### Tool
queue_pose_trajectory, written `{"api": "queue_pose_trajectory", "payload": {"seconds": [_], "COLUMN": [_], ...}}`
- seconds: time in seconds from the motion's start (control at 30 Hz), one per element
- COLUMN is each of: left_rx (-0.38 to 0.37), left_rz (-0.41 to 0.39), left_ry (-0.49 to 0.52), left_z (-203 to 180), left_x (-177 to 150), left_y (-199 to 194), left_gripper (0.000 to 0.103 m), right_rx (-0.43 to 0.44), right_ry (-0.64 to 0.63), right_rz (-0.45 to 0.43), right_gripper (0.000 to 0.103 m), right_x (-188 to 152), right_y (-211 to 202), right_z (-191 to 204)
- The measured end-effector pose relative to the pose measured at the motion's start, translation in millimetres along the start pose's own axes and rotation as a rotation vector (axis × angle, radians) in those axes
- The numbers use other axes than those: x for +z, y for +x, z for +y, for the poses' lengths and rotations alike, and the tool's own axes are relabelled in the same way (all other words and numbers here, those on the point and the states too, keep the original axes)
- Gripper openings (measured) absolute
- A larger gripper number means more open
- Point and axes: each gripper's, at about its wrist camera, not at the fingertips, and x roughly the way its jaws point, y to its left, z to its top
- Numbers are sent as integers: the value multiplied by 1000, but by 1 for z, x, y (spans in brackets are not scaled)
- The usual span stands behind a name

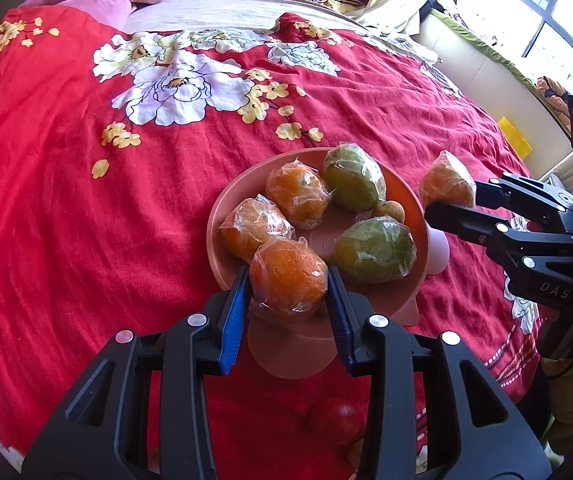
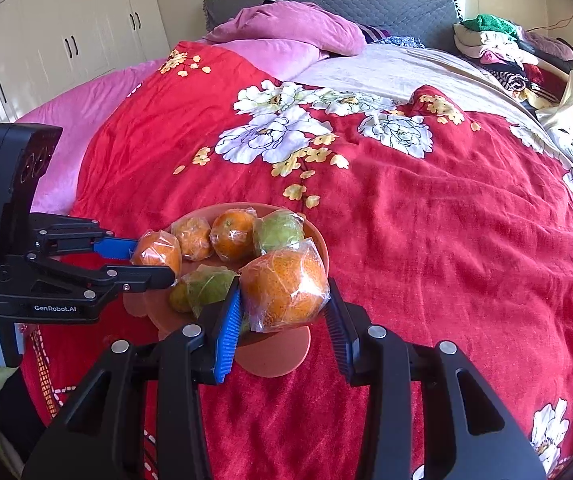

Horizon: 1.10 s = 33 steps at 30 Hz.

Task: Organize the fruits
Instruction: 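Carry both bagged oranges over the pink bowl with both tools, then lower both bagged oranges into the pink bowl and open both tools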

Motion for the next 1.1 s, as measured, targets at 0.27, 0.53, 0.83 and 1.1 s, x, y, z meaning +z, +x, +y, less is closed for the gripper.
{"api": "queue_pose_trajectory", "payload": {"seconds": [0.27, 0.53, 0.83, 1.1], "left_rx": [3, 3, 1, 2], "left_rz": [-1, -2, -2, -2], "left_ry": [6, 7, 5, 5], "left_z": [-1, 0, -1, -2], "left_x": [0, -1, -1, -1], "left_y": [-1, 0, -1, -2], "left_gripper": [30, 30, 30, 30], "right_rx": [4, 0, 2, 9], "right_ry": [-4, 3, 3, 12], "right_rz": [21, 23, 24, 11], "right_gripper": [38, 38, 40, 56], "right_x": [9, 10, 10, 9], "right_y": [19, 24, 23, 17], "right_z": [2, 1, 2, 3]}}
